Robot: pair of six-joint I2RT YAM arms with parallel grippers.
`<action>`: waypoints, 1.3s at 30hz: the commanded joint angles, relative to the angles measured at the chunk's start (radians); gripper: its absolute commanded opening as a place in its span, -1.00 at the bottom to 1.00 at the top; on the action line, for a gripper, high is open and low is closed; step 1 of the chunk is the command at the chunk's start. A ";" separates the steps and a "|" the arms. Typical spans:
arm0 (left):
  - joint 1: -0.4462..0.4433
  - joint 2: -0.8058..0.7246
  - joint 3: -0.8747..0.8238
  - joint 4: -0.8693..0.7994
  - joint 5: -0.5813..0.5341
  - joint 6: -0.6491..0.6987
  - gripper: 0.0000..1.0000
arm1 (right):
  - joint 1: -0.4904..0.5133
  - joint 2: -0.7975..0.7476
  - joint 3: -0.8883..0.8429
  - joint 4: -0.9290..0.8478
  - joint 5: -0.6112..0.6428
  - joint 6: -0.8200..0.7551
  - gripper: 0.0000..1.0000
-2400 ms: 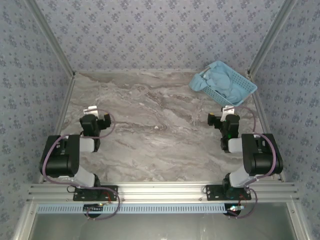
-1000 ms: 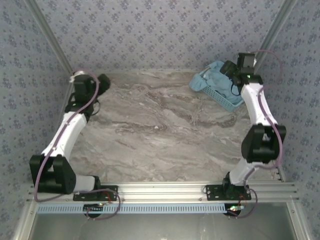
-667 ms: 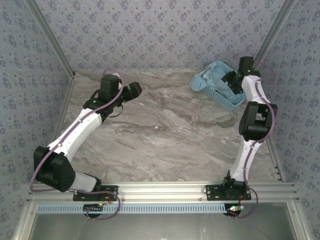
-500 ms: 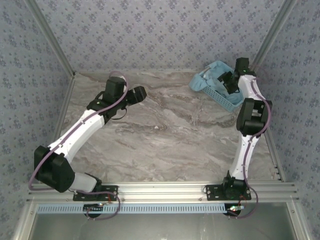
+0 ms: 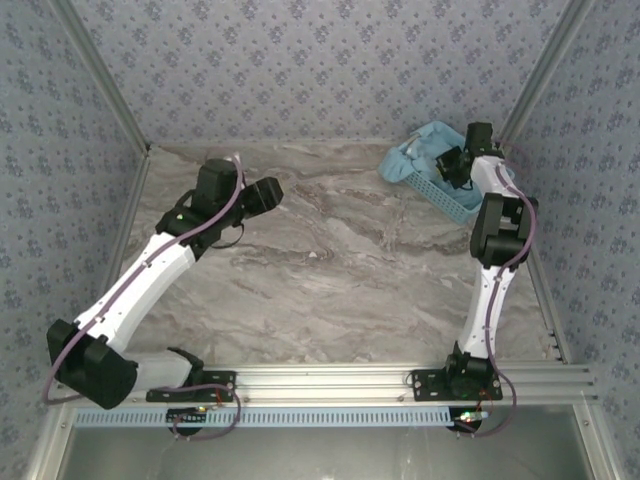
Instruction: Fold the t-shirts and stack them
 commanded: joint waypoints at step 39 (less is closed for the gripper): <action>-0.010 -0.314 -0.248 -0.284 -0.118 0.045 0.28 | 0.813 -0.520 -0.446 0.044 -0.109 -0.236 -1.00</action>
